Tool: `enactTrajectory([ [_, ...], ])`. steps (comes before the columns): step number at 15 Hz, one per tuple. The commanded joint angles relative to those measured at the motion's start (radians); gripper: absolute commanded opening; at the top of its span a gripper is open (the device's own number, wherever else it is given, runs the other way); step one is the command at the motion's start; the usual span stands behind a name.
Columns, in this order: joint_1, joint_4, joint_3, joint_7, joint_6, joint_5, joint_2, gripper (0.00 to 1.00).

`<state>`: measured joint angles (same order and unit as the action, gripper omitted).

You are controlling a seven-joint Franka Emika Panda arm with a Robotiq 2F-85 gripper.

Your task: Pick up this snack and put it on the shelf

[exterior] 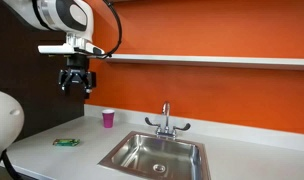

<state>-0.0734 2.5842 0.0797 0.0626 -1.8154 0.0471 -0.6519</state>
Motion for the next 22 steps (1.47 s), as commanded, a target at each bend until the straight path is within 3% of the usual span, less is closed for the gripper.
enactTrajectory([
  [1, 0.001, -0.002, 0.001, 0.0, 0.002, 0.0, 0.001, 1.0],
  [8, -0.004, -0.002, 0.001, -0.007, -0.011, 0.004, 0.011, 1.0],
  [22, -0.113, -0.123, 0.091, 0.003, -0.159, 0.033, 0.311, 1.0],
])
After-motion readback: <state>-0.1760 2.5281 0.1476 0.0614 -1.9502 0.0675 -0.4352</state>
